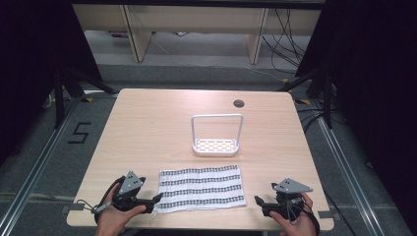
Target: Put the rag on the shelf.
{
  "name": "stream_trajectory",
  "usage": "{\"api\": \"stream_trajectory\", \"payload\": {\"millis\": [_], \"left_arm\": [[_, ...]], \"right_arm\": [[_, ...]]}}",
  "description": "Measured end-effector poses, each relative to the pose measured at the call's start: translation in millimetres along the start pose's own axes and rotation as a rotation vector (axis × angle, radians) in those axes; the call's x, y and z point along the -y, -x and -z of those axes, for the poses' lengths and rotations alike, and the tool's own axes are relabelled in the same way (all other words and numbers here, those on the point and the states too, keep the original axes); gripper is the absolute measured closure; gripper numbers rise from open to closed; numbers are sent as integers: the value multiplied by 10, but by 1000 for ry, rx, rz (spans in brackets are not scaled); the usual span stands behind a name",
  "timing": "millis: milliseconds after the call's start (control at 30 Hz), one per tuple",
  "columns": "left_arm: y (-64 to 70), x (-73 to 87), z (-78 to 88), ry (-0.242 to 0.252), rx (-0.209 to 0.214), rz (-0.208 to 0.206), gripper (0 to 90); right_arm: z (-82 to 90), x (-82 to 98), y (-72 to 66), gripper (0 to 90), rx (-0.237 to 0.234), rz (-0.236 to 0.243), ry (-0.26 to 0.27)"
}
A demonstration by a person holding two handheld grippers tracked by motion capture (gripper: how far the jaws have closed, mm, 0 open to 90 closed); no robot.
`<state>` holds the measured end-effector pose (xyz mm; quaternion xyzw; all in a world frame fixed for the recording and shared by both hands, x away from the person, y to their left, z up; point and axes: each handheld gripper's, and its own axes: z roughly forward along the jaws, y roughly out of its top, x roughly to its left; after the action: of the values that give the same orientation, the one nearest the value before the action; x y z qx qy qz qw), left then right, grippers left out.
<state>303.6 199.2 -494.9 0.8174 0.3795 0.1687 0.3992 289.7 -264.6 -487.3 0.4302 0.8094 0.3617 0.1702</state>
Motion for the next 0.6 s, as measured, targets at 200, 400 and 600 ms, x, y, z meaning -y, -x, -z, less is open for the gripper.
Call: {"api": "stream_trajectory", "payload": {"millis": [200, 400, 600], "left_arm": [[50, -129, -57, 17, 48, -7, 165], [127, -279, -128, 19, 92, -25, 175], [194, -452, -217, 38, 111, 4, 191]], "right_arm": [[10, -25, -23, 240, -21, -3, 3], [30, -44, -52, 254, -24, 7, 20], [76, -72, -107, 292, -31, 22, 27]]}}
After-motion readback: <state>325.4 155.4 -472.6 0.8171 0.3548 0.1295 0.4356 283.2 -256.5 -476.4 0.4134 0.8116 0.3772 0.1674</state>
